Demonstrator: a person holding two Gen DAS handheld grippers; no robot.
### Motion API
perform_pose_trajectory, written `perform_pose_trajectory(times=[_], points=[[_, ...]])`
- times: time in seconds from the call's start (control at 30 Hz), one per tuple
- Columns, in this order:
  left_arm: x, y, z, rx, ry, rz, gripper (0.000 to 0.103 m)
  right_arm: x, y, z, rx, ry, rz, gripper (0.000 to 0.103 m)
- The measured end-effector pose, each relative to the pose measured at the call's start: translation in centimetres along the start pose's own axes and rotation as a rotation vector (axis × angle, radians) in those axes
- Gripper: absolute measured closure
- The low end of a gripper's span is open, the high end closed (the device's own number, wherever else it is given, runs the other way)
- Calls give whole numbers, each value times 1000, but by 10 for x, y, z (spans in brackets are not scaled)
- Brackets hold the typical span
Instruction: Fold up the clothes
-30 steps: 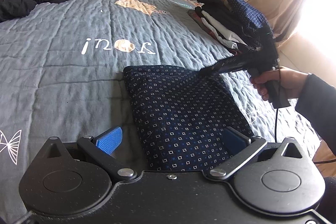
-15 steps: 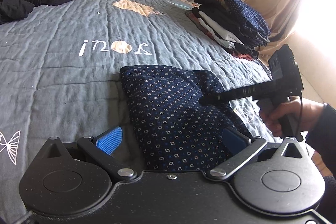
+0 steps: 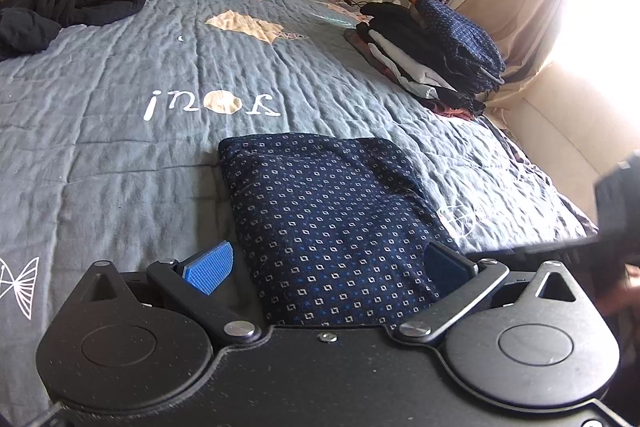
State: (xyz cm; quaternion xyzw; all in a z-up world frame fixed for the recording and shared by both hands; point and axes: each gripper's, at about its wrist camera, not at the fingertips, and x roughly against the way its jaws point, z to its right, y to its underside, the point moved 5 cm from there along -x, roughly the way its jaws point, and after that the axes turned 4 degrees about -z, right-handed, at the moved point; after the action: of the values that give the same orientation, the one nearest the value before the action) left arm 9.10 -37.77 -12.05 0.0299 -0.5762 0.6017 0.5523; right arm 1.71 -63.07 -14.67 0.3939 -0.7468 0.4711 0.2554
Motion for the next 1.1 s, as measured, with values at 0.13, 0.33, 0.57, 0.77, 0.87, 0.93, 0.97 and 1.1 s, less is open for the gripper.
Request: perform_pose_trajectory(times=[0.13, 0.33, 0.57, 0.77, 0.87, 0.93, 0.97, 1.1], points=[[-7, 6, 6, -13, -5, -21, 0, 14, 25, -9, 12, 77, 29, 22], [-8, 16, 22, -35, -11, -30, 0, 49, 41, -24, 17, 143, 102, 21], [10, 33, 33, -26, -70, -25, 0, 77, 60, -51, 45, 107, 136, 20], [38, 48, 37, 37, -106, -13, 0, 84, 67, -61, 73, 98, 118, 18], [53, 58, 39, 37, -154, -30, 0, 88, 71, -67, 87, 93, 109, 17], [65, 63, 39, 23, -184, -44, 0, 90, 73, -70, 96, 90, 102, 17], [71, 64, 39, 12, -199, -49, 0, 91, 74, -70, 96, 88, 103, 17], [101, 71, 42, -38, -266, -42, 0, 91, 79, -70, 87, 102, 88, 16]])
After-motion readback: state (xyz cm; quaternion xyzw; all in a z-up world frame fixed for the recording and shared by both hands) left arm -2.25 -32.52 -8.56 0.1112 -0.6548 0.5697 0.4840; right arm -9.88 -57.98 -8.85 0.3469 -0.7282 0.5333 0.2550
